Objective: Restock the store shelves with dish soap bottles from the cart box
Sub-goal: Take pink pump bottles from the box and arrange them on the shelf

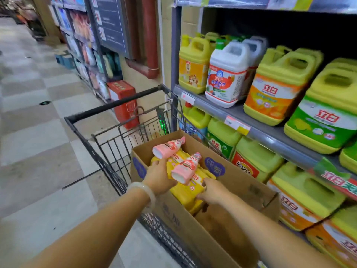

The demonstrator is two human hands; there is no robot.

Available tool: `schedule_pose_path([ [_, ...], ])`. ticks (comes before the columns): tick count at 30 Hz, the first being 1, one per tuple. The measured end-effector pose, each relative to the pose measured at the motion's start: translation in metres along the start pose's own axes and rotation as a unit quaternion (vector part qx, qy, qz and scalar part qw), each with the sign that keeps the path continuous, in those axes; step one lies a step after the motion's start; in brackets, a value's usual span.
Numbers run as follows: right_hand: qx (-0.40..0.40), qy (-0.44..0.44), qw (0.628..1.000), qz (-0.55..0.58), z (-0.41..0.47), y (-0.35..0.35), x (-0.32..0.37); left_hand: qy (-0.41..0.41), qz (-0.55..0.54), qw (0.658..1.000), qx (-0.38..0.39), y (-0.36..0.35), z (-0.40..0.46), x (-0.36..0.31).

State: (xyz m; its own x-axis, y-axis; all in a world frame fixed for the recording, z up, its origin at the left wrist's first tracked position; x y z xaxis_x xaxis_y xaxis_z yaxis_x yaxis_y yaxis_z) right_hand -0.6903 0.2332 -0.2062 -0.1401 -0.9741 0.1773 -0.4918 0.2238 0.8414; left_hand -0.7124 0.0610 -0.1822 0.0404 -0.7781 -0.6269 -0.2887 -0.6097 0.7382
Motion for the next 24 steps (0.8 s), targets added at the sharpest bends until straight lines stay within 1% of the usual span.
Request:
schedule_pose_path([
  [4, -0.004, -0.005, 0.997, 0.071, 0.059, 0.015, 0.015, 0.0, 0.028, 1.0, 0.0, 0.021, 0.071, 0.015],
  [6, -0.012, -0.017, 0.992, 0.121, 0.102, 0.02, 0.021, 0.009, 0.037, 0.999, 0.016, 0.028, 0.108, 0.029],
  [7, -0.018, -0.033, 0.988, 0.148, 0.126, 0.018, 0.022, 0.022, 0.042, 0.999, 0.025, 0.029, 0.127, 0.038],
  [10, -0.001, -0.075, 0.977, 0.201, 0.183, -0.005, 0.019, 0.067, 0.069, 0.992, 0.078, 0.028, 0.171, 0.061],
  [11, 0.003, -0.083, 0.969, 0.234, 0.206, -0.023, 0.012, 0.078, 0.073, 0.99, 0.091, 0.026, 0.187, 0.068],
  [14, -0.001, -0.146, 0.932, 0.331, 0.263, -0.077, -0.014, 0.069, 0.056, 0.989, 0.118, 0.015, 0.233, 0.081],
  [15, 0.01, -0.164, 0.915, 0.369, 0.277, -0.097, -0.025, 0.068, 0.05, 0.989, 0.119, 0.011, 0.246, 0.083],
  [16, 0.021, -0.183, 0.894, 0.408, 0.279, -0.102, -0.027, 0.064, 0.047, 0.99, 0.118, 0.007, 0.258, 0.084],
  [20, 0.003, -0.238, 0.829, 0.505, 0.246, -0.057, 0.005, 0.053, 0.043, 0.991, 0.118, -0.012, 0.309, 0.086],
  [22, -0.01, -0.27, 0.819, 0.506, 0.245, -0.045, 0.017, 0.06, 0.05, 0.991, 0.111, -0.023, 0.331, 0.085],
  [24, -0.011, -0.307, 0.812, 0.495, 0.251, -0.048, 0.02, 0.071, 0.112, 0.985, 0.11, -0.032, 0.343, 0.082],
])
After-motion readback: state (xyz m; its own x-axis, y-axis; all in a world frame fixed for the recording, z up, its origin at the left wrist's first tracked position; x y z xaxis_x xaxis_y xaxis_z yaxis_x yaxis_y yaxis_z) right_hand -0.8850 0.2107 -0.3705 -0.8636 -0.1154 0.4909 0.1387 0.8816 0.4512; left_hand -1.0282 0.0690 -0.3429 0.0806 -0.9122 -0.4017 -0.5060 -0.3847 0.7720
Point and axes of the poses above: each hand's wrist, its own z-axis towards the middle knuckle, its own y-axis out of the back of the hand, x = y × z, the point moved 1 cm from there along z, towards the middle knuckle, and after that the axes turned 8 degrees about -z, right-handed, at the moved point
